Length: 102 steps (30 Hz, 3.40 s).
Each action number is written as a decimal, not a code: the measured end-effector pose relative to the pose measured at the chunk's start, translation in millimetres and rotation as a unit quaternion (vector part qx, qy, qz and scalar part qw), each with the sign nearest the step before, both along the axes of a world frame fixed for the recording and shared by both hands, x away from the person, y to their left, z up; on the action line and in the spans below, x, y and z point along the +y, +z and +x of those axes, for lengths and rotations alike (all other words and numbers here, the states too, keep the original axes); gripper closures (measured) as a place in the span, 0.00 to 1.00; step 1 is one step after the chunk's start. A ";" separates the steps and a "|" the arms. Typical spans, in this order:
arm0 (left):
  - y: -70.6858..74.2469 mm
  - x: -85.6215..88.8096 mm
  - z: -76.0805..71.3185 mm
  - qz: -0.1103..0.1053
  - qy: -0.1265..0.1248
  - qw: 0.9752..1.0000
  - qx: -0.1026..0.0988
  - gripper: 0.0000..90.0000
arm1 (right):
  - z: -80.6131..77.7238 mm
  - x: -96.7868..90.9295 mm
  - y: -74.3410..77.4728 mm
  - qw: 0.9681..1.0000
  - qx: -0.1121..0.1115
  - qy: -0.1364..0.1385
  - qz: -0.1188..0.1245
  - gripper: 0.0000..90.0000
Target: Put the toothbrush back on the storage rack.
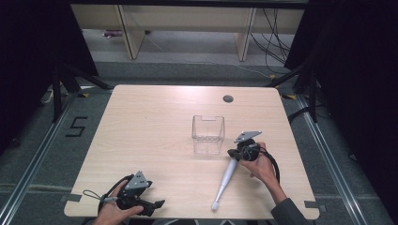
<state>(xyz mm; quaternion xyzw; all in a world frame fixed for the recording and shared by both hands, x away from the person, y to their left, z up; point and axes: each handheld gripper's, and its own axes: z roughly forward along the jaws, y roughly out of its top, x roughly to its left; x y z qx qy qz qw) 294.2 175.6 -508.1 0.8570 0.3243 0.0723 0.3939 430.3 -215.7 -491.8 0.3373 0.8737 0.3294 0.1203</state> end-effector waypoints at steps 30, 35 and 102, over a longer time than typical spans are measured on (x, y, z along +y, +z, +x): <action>0.5 0.0 2.0 0.016 -0.005 1.000 -0.007 0.17 | -21.2 -38.7 4.8 0.998 0.035 -0.050 -0.010 0.97; 0.6 -0.5 1.3 0.009 -0.010 1.000 -0.002 0.17 | -24.6 -41.9 7.1 0.997 0.041 -0.061 -0.005 0.97; -1.3 0.0 3.0 0.014 -0.006 1.000 0.002 0.17 | -98.4 -43.3 38.4 0.988 -0.013 0.116 -0.105 0.61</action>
